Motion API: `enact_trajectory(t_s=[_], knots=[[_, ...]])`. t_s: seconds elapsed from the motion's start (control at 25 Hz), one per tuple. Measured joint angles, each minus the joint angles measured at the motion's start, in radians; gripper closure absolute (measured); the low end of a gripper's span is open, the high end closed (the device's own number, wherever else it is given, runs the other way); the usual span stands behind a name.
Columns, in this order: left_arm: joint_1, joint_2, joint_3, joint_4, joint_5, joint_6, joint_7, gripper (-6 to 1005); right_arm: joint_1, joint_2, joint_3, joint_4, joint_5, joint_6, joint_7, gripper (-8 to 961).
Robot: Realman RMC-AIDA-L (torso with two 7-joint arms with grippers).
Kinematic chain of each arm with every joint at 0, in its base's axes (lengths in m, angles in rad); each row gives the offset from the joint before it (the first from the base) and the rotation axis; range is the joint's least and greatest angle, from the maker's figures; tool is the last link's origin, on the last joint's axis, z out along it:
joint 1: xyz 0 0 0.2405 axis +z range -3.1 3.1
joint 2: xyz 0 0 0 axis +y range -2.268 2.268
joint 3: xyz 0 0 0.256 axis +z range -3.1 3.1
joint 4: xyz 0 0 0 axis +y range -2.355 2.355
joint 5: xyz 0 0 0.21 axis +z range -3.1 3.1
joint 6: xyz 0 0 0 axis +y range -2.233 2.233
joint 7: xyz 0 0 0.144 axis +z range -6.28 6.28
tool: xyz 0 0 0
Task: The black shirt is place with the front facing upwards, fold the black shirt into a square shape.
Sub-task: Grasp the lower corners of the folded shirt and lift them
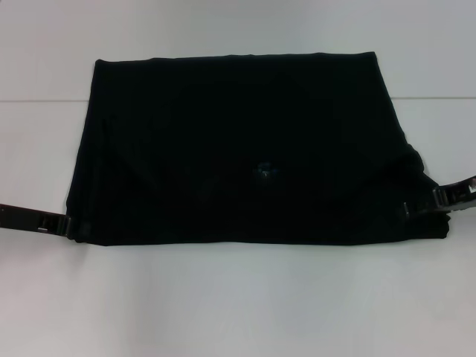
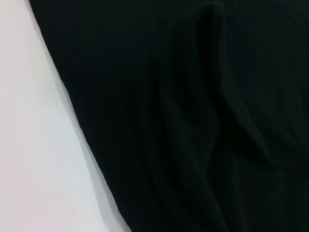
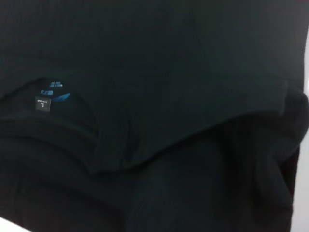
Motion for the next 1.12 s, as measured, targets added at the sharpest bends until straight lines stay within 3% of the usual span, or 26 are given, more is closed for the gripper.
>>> enact_trajectory(t_s=[0.44,0.68,0.76,1.0,1.12], knots=[[-0.003,0.001,-0.011,0.001,-0.005,0.008,0.001,936,-0.002,0.001,0.002,0.008,0.003,0.013,0.0,174],[-0.004,0.003,-0.011,0.002,-0.008,0.011,0.001,934,-0.001,0.0,0.003,0.009,0.002,0.015,0.0,374],[-0.005,0.003,-0.011,0.002,-0.008,0.011,0.002,933,-0.001,0.0,0.004,0.009,0.002,0.015,0.0,618],[-0.007,0.003,-0.009,0.002,-0.009,0.011,0.002,931,-0.001,-0.002,0.002,0.009,0.003,0.011,0.0,841],[-0.008,0.003,-0.008,0.002,-0.009,0.011,0.002,930,0.0,-0.002,0.001,0.009,0.003,0.01,0.0,854]])
